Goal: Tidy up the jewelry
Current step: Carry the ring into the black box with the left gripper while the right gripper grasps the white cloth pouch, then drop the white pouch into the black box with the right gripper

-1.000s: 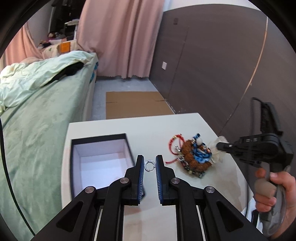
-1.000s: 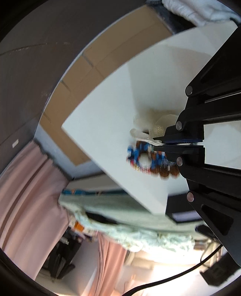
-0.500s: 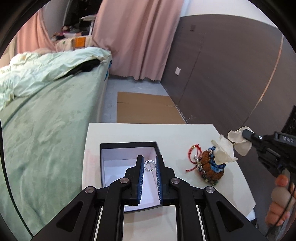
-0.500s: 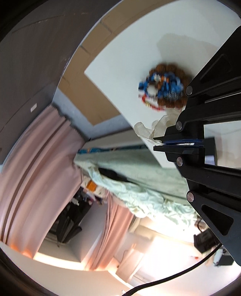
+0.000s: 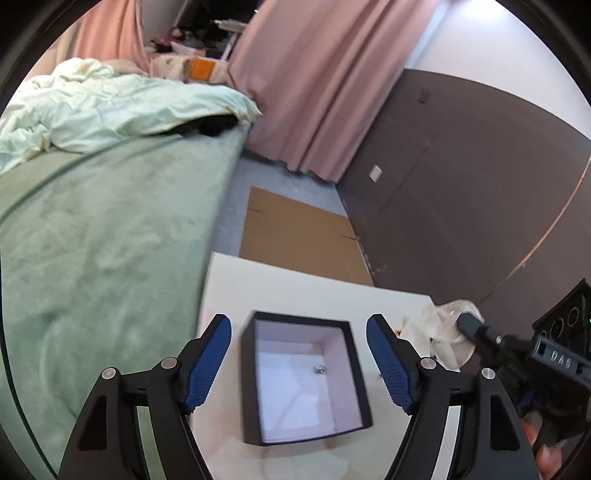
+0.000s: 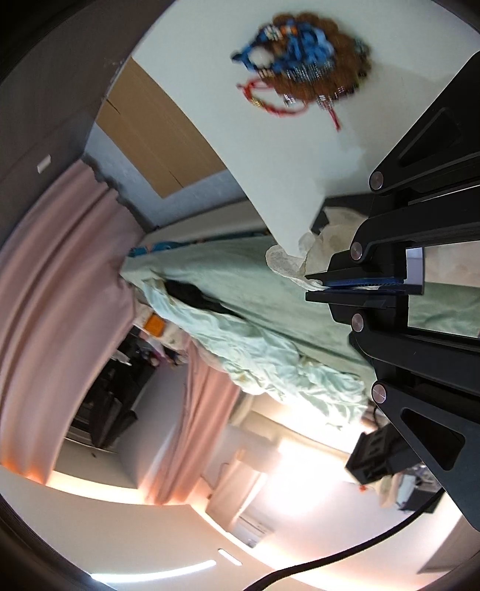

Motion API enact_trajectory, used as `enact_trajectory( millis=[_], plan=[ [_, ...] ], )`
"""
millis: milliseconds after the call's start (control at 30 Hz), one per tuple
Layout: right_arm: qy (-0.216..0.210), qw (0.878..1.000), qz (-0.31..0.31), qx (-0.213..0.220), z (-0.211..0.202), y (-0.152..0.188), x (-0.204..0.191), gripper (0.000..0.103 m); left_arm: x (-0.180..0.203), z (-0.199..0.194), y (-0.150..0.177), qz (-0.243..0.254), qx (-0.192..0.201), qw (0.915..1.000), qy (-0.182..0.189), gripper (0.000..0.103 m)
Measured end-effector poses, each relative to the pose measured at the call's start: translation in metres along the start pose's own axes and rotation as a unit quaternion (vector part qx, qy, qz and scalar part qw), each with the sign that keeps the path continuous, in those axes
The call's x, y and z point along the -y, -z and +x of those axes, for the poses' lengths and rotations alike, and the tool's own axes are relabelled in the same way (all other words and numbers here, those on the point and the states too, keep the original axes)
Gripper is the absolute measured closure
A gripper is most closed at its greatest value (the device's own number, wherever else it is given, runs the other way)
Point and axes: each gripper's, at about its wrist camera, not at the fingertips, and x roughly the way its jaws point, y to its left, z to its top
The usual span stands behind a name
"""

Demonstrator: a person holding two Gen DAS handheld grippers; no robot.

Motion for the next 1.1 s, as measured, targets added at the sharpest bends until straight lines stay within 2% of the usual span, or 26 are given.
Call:
enact_trajectory(
  millis=[267,300,333,400,533,700,833,1100],
  plan=[
    [-0.023,0.999,-0.020,-0.044,0.033,0.016,-0.013,0.099,-0.020,-0.012,-0.008,-0.031,0.013,0.9994,-0.012,0.026],
    [-0.020,0.998,-0.022,-0.061,0.040,0.018,-0.013,0.092,-0.020,-0.013,-0.008,-0.031,0.014,0.9993,-0.012,0.026],
    [-0.002,0.996,-0.023,-0.086,0.049,0.021,-0.012,0.068,-0.021,-0.013,-0.008,-0.031,0.014,0.9994,-0.012,0.026],
    [0.024,0.995,-0.018,-0.096,0.052,0.024,-0.007,0.039,-0.018,-0.015,-0.007,-0.025,0.015,0.9995,-0.014,0.026],
    [0.043,0.995,-0.007,-0.093,0.038,0.020,0.004,0.039,-0.012,-0.019,-0.005,-0.007,0.018,0.9997,-0.017,0.026],
    [0.055,0.997,-0.004,-0.057,0.001,0.010,0.009,0.039,-0.003,-0.017,0.001,0.009,0.012,0.9998,-0.012,0.026],
    [0.102,0.994,-0.002,-0.026,-0.034,0.001,0.020,0.039,0.012,-0.013,0.008,0.028,0.004,0.9996,-0.005,0.026],
    [0.148,0.989,0.019,-0.008,-0.073,-0.012,0.047,0.039,0.039,0.000,0.019,0.049,-0.009,0.9987,0.008,0.026]
  ],
)
